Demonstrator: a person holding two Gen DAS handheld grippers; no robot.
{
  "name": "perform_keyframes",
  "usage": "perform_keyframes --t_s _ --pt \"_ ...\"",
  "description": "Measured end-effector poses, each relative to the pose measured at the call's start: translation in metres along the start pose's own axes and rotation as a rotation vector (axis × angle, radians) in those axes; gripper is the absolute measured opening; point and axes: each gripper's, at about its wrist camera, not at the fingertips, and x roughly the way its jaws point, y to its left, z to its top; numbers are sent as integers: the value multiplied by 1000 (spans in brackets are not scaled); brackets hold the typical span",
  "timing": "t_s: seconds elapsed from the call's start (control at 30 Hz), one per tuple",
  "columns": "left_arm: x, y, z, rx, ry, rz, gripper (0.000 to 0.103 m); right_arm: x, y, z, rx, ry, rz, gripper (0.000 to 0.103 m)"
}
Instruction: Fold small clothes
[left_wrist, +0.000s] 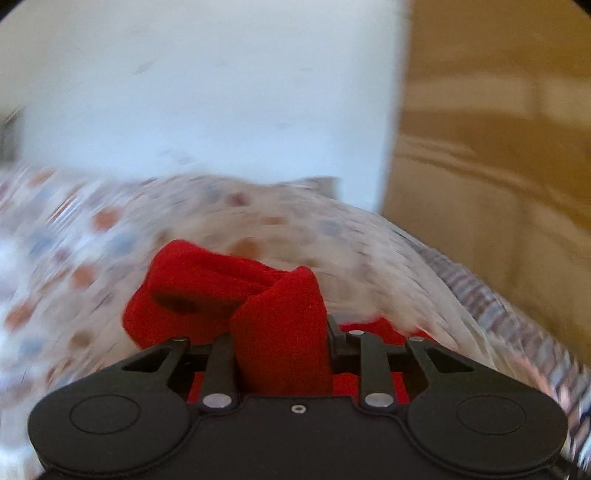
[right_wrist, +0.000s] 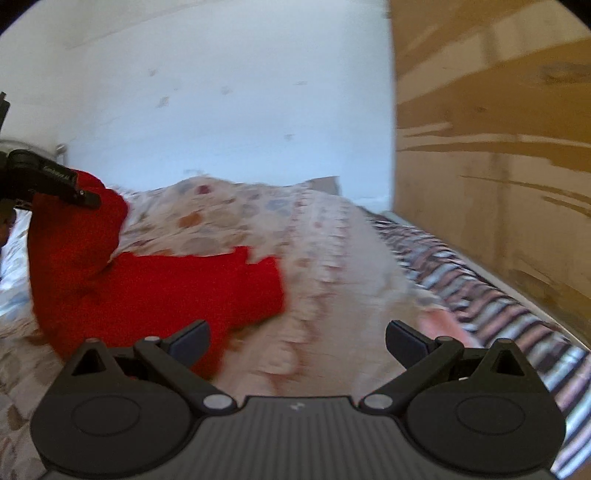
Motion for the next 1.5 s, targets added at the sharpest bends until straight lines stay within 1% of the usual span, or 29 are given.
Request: perform_keyframes --t_s 0.07,0.1,0.17,0.23,0.27,0.33,0.37,0.4,0.43,0.47,0.5,0.57,0.63,0.7,0.77,0.83,0.9,0.93,1.0,1.03,1.07,1.1,1.17,1.23,1.27,1.33,1.37,1.43,1.5 --pt "4 -31 -4 126 33 -67 29 -3 -15 -4 44 9 -32 103" --pt "5 -43 -8 167 47 -95 29 -4 -22 -7 68 16 -46 103" --pt "4 -62 -20 231 70 -169 29 -6 -34 -13 103 32 -63 103" --pt "1 -77 -36 281 97 -223 29 -7 -40 -19 120 44 -74 103" --pt "1 -84 -44 313 111 -227 29 -7 -43 -21 125 49 -79 103" --pt "-2 -97 -58 387 111 -203 30 -8 -45 -25 132 51 -84 103" --pt "-3 -101 -63 410 108 -189 31 -10 -47 -26 137 51 -86 103" --pt "-4 -102 -64 413 108 -183 34 -10 -48 -27 142 51 -87 103" --pt "-7 -100 -65 396 107 -191 35 -9 -49 -27 147 51 -88 103" --pt "-10 -98 -65 362 105 -209 40 -10 -50 -27 151 53 -91 103" --pt "-12 -92 -64 329 104 -230 49 -10 -50 -28 154 54 -93 103" --pt "-17 -84 -62 269 99 -273 59 -10 -51 -28 164 56 -97 103" --pt "-23 -80 -61 226 91 -296 62 -12 -52 -29 172 58 -96 103" --pt "-28 -73 -60 165 77 -328 75 -13 -52 -30 175 62 -97 103" --pt "-35 -62 -58 72 60 -375 83 -14 -51 -30 173 66 -101 103" --pt "-44 -50 -57 -22 45 -402 85 -13 -50 -30 175 71 -104 103" --pt "-56 -37 -54 -109 24 -409 91 -14 -48 -28 177 69 -100 103" --pt "-63 -30 -53 -148 6 -411 92 -13 -46 -27 176 67 -96 103" --pt "-75 -19 -51 -200 -30 -410 95 -12 -40 -24 169 64 -82 103" --pt "-81 -14 -49 -223 -45 -396 96 -10 -36 -21 162 61 -72 103" --pt "-87 -7 -49 -250 -59 -367 98 -9 -33 -19 154 56 -63 103" --pt "-91 -2 -48 -271 -64 -332 100 -8 -28 -15 145 49 -52 103" --pt "-98 12 -48 -329 -72 -238 100 -4 -18 -6 130 34 -27 103" --pt "-100 28 -50 -395 -86 -182 101 1 -9 4 122 14 -4 103" --pt "-99 36 -51 -434 -80 -151 101 4 -5 10 124 6 6 103" --pt "-89 51 -55 -528 -18 -55 101 11 3 27 138 -11 42 103" --pt "-84 57 -58 -561 4 -28 99 15 8 37 149 -21 67 103" --pt "-73 66 -67 -602 40 -8 99 24 19 56 166 -28 117 103" --pt "-64 67 -76 -605 82 -2 98 36 34 75 161 -28 177 103"
